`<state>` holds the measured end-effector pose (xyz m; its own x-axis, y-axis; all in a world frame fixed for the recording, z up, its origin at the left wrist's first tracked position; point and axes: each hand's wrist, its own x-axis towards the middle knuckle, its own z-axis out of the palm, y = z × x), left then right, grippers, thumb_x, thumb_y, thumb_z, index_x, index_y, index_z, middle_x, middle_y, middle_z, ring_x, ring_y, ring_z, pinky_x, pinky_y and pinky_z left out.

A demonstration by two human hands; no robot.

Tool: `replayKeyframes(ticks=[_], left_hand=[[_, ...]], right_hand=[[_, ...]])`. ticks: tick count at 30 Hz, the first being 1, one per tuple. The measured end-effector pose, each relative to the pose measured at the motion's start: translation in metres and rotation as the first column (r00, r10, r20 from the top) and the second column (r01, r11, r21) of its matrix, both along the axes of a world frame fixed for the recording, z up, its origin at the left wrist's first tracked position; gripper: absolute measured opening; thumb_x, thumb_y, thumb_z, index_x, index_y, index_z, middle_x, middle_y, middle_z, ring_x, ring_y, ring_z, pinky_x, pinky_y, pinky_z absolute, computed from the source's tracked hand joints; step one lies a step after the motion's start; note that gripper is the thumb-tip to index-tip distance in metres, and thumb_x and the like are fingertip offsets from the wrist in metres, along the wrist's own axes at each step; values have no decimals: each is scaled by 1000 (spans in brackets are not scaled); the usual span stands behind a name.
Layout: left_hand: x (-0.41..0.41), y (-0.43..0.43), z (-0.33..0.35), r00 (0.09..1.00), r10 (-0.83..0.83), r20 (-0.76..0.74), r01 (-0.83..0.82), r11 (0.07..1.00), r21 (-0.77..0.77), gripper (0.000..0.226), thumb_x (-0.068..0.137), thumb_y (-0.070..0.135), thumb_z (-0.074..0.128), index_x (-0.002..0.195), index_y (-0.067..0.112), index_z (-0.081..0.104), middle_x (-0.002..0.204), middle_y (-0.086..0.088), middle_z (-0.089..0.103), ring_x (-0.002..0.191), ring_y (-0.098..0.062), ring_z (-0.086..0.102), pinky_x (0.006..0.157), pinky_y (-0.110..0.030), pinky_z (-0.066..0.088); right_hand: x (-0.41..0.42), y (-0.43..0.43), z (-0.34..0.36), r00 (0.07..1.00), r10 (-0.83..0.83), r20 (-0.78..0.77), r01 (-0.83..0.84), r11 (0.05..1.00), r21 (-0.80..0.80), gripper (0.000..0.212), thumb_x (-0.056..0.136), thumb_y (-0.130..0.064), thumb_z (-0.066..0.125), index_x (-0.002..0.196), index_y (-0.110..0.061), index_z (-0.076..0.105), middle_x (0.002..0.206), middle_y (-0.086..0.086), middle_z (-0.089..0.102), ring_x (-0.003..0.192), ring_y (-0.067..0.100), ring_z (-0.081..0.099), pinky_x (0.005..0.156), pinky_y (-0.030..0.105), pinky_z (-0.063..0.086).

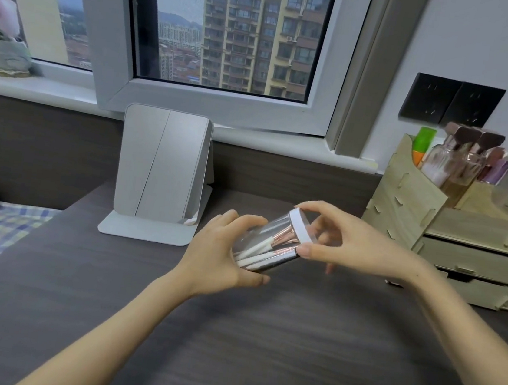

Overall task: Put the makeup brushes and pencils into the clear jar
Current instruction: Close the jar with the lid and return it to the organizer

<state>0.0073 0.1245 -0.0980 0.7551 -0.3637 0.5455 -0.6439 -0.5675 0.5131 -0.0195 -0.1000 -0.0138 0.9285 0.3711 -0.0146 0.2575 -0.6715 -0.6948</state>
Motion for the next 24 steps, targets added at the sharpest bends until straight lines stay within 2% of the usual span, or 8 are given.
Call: replayKeyframes(ticks=[3,5,7,9,12,15,19,24], left_hand=[[-3,-3,0,997,-66,-41,63,996,-71,72,49,51,77,114,36,51,92,11,50,86,-9,49,67,-28,43],[-7,-6,-2,996,-73,-59,65,991,-114,70,48,49,77,112,36,52,93,13,51,86,-8,49,68,-29,44],[-9,-9,-3,995,-63,-72,50,986,-162,70,48,49,77,112,33,53,93,11,53,87,-10,50,70,-32,45],[-9,-14,-1,999,-14,-36,7,979,-204,69,48,50,76,111,33,51,93,8,54,86,-13,50,69,-34,46],[-2,-28,10,992,107,73,-88,970,-228,72,49,47,78,112,30,48,92,4,52,82,-17,47,66,-32,44],[2,-50,29,998,14,57,-1,976,-218,81,53,49,80,122,29,43,103,4,50,93,-17,46,77,-35,44],[12,-74,48,994,-97,57,101,992,-81,97,61,62,72,140,36,22,125,2,43,113,-15,37,91,-29,35],[27,-98,63,992,-35,121,59,979,-197,65,72,51,59,128,20,46,110,-2,56,104,-20,50,86,-27,36]], right_hand=[[3,4,-5,994,-47,99,49,999,-11,54,56,-62,70,102,-44,49,81,2,56,61,7,48,58,32,46],[4,8,-6,988,-67,143,65,998,16,49,56,-62,68,94,-38,50,70,-2,51,53,4,40,57,29,36],[5,12,-8,980,-107,171,97,993,66,44,59,-58,68,91,-33,52,63,2,51,51,5,40,57,30,35],[6,18,-11,966,-162,204,139,983,122,43,63,-59,64,98,-37,53,70,5,63,56,6,50,61,29,40],[4,30,-13,897,-302,323,227,941,250,51,71,-54,69,117,-45,48,103,-11,66,80,2,61,71,26,50],[-2,28,0,784,-445,433,311,885,346,62,72,-48,73,127,-35,48,119,-14,59,107,8,57,91,28,48],[-14,-5,30,569,-615,546,409,787,461,64,72,-39,76,128,-27,45,115,-15,50,102,1,47,83,19,43],[-31,-75,66,231,-752,617,489,638,595,54,76,-38,74,121,-22,49,111,-9,52,103,15,54,81,24,46]])
